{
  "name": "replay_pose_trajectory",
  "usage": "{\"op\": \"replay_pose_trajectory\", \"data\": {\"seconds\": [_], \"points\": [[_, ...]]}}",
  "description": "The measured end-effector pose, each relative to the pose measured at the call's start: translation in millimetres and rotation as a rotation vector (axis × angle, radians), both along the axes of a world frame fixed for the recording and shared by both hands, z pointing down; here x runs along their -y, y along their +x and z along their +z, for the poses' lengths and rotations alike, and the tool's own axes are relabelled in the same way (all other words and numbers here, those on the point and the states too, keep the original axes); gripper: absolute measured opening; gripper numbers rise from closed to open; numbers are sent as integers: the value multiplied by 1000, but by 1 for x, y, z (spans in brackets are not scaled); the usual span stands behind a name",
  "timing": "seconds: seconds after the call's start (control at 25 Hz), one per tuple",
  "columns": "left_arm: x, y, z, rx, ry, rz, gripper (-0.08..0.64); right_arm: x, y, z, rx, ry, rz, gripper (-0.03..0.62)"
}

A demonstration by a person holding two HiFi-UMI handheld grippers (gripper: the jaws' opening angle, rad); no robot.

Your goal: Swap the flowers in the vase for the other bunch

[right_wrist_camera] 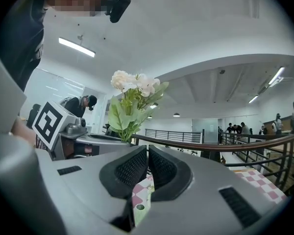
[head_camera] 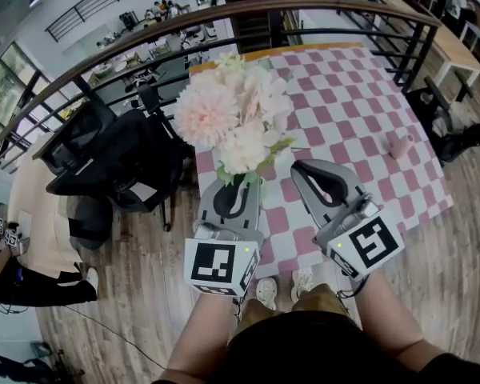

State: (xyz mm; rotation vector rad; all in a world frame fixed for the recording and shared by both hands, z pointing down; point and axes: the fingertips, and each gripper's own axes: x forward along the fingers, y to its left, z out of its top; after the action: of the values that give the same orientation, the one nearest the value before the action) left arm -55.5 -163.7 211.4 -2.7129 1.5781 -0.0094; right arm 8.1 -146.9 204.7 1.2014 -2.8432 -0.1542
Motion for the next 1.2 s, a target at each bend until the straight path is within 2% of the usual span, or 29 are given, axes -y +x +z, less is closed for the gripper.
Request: {"op": "replay_pose_trajectory", "data": {"seconds": [0.52,0.8,0.96,1.2], "points": [[10,22,1,-4,-1,-132,35,13,22,6,42,-16,-144,38],[17,26,6,23,11,-184,35,21,28,20,77,-25,-188,38],[21,25,10,-3,5,-178,35,29,28,27,78,-40,-184,38],[37,25,26,-1,-23,-147,35,45,24,40,78,-65,-171,38]]}}
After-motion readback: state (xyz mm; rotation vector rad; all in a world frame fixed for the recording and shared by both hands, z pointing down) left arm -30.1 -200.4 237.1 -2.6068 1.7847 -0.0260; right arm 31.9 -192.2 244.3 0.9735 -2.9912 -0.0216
